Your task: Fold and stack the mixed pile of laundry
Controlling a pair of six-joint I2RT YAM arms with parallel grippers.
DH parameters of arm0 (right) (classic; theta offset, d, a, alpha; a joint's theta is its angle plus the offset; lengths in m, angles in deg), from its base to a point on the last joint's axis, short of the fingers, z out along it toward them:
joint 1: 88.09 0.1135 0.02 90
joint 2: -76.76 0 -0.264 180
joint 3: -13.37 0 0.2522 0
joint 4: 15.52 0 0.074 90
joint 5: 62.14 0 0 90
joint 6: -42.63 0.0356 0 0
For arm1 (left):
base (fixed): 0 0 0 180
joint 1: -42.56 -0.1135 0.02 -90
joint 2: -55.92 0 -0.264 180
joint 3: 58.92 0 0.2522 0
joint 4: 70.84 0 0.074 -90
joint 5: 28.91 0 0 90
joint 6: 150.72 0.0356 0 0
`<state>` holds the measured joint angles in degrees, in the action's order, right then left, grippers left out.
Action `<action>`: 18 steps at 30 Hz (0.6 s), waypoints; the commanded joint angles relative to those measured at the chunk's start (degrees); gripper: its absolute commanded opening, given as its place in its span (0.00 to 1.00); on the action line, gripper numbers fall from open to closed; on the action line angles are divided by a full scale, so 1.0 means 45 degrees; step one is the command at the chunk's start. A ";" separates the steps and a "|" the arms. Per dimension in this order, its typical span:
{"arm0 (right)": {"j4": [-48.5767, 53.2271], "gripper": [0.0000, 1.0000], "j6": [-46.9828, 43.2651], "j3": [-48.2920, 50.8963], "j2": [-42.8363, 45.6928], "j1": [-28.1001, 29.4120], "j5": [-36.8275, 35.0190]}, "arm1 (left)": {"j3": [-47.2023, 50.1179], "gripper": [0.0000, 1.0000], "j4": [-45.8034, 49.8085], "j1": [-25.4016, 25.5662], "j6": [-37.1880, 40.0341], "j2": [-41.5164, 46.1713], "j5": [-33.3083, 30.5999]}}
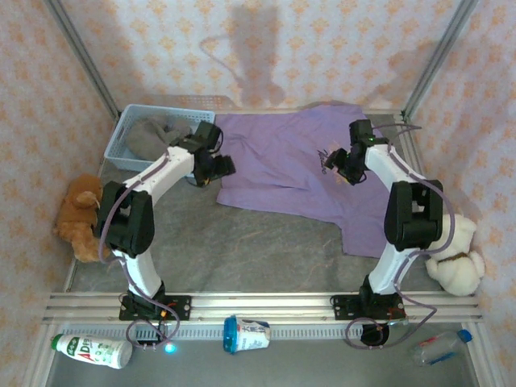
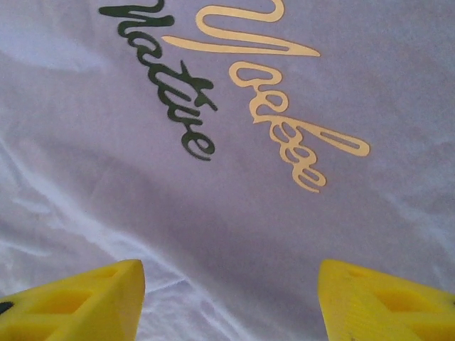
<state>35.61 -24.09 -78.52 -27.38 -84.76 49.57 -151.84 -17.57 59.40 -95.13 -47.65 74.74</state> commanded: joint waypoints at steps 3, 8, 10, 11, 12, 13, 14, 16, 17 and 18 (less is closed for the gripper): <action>0.0390 0.62 -0.0167 -0.1438 -0.1170 -0.0037 -0.0924 | 0.1364 0.56 -0.1634 0.0119 0.0626 -0.0228 -0.0427; 0.0705 0.56 0.0091 -0.2533 -0.2282 -0.0164 -0.1328 | 0.1495 0.50 -0.2004 0.0259 0.0773 -0.0814 0.0147; 0.0678 0.54 0.0241 -0.2720 -0.2566 -0.0174 -0.1388 | 0.1486 0.42 -0.1906 0.0298 0.1154 -0.1012 0.0256; 0.0659 0.53 0.0288 -0.2783 -0.2703 -0.0174 -0.1403 | 0.1498 0.39 -0.1870 0.0298 0.1209 -0.1042 0.0350; 0.0675 0.51 0.0327 -0.2847 -0.2804 -0.0194 -0.1417 | 0.1578 0.35 -0.1885 0.0305 0.1225 -0.1066 0.0449; 0.0690 0.50 0.0362 -0.2908 -0.2930 -0.0194 -0.1446 | 0.1645 0.32 -0.1892 0.0303 0.1269 -0.1066 0.0547; 0.0695 0.49 0.0386 -0.2940 -0.2993 -0.0193 -0.1494 | 0.1717 0.29 -0.1887 0.0338 0.1291 -0.1047 0.0618; 0.0716 0.46 0.0488 -0.2992 -0.3108 -0.0203 -0.1686 | 0.1901 0.22 -0.1870 0.0368 0.1300 -0.1026 0.0751; 0.0709 0.45 0.0548 -0.3008 -0.3153 -0.0213 -0.1770 | 0.1982 0.17 -0.1808 0.0364 0.1300 -0.0999 0.0773; 0.0727 0.43 0.0628 -0.3043 -0.3185 -0.0243 -0.1844 | 0.2069 0.10 -0.1702 0.0396 0.1304 -0.0960 0.0785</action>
<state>36.96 -22.58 -90.32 -41.21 -85.33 44.37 -143.88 -25.70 60.64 -90.61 -52.16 77.39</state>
